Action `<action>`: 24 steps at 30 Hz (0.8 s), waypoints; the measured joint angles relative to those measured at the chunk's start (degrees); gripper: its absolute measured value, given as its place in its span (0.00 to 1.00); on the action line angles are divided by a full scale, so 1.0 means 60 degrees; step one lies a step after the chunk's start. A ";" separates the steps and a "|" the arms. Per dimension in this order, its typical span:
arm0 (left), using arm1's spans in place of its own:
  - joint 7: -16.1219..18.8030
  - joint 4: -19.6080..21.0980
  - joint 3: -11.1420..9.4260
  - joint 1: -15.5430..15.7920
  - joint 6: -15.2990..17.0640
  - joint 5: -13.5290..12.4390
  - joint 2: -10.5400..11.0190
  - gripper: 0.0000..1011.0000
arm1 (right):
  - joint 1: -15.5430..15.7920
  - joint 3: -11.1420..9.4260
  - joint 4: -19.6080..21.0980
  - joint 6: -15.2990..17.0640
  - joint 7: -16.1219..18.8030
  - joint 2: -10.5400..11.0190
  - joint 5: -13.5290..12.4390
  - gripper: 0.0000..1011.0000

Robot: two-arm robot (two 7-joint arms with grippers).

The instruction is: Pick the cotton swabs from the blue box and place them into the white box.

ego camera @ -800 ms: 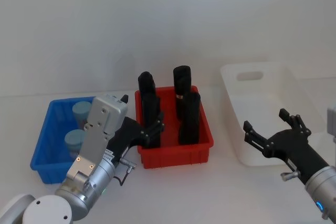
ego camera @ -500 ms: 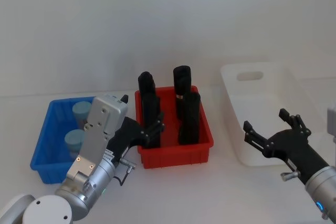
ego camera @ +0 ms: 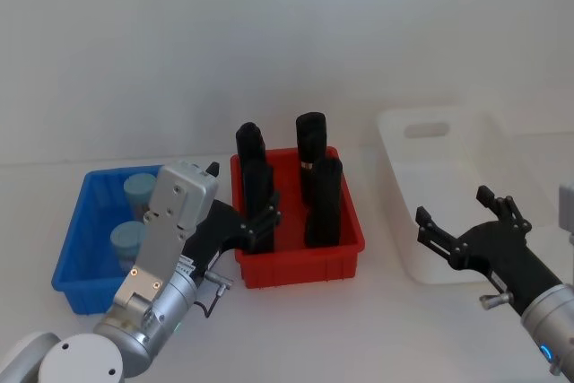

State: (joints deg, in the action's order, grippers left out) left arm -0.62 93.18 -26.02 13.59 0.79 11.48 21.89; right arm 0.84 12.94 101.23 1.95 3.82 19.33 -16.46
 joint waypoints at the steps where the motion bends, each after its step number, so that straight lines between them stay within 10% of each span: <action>1: 0.0000 0.0000 0.0000 0.0000 0.0000 0.0000 0.0000 0.99 | 0.0000 0.0000 0.0000 0.0000 0.0000 0.0000 0.0000 0.99; 24: 0.0000 0.0000 0.0000 0.0000 0.0000 0.0000 0.0000 0.99 | 0.0000 0.0000 0.0000 0.0000 0.0000 0.0000 0.0000 0.99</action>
State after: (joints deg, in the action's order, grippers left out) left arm -0.63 93.18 -26.02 13.59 0.79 11.48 21.89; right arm 0.84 12.94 101.23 1.95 3.82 19.33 -16.46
